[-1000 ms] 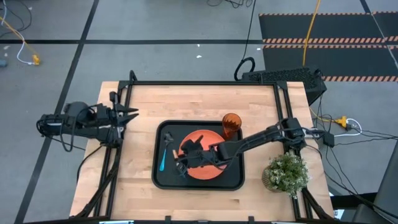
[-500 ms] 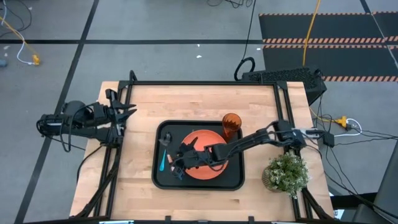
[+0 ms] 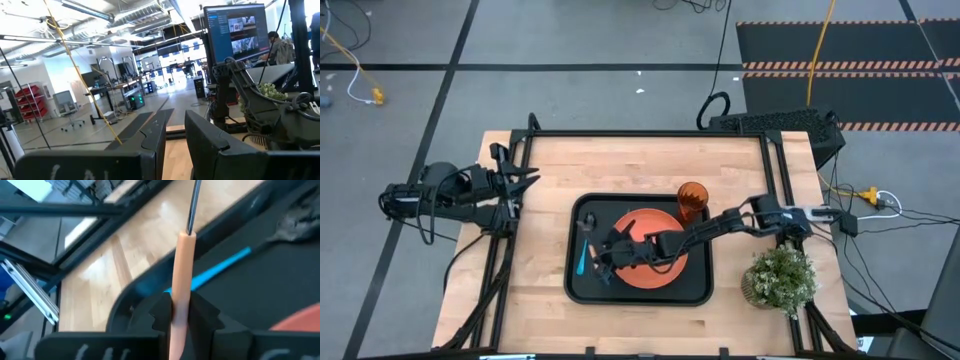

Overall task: Pick and place plate/cup/fork/spoon on tray
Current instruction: Put the pink fork on the black serving tray

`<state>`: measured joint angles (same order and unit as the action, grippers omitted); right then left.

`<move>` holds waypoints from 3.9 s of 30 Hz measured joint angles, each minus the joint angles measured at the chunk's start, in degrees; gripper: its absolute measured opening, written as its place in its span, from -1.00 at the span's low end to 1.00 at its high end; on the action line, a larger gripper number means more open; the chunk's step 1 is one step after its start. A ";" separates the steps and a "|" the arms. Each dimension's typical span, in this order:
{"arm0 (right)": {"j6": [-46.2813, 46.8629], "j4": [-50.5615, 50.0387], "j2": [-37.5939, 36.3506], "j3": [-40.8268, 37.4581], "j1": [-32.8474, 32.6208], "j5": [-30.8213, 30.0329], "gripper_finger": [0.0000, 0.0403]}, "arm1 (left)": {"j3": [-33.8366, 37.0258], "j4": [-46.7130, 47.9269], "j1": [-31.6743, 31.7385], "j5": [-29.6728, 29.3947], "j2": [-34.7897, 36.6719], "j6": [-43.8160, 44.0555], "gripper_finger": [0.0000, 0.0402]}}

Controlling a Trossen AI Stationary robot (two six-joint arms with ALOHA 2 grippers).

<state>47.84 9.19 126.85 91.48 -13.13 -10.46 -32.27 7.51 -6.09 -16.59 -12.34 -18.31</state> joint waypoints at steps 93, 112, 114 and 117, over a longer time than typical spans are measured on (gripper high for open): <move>-50.00 -31.29 -30.46 -0.07 -1.62 -22.77 -0.56 | -10.51 33.15 -20.75 8.57 -61.45 33.56 -0.62; -49.43 -31.80 -30.47 -0.07 -1.62 -22.75 -0.56 | -10.49 32.09 -21.05 8.56 -67.63 32.99 0.19; -49.45 -31.81 -30.47 -0.07 -1.62 -22.75 -0.56 | -10.49 30.88 -21.05 8.50 -68.09 32.96 0.26; -49.46 -31.80 -30.47 -0.07 -1.62 -22.75 -0.56 | -10.49 29.05 -21.03 7.62 -69.04 32.94 0.32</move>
<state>-1.63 -22.61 96.38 91.42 -14.74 -33.21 -42.76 36.56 -27.11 -8.97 -81.38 14.63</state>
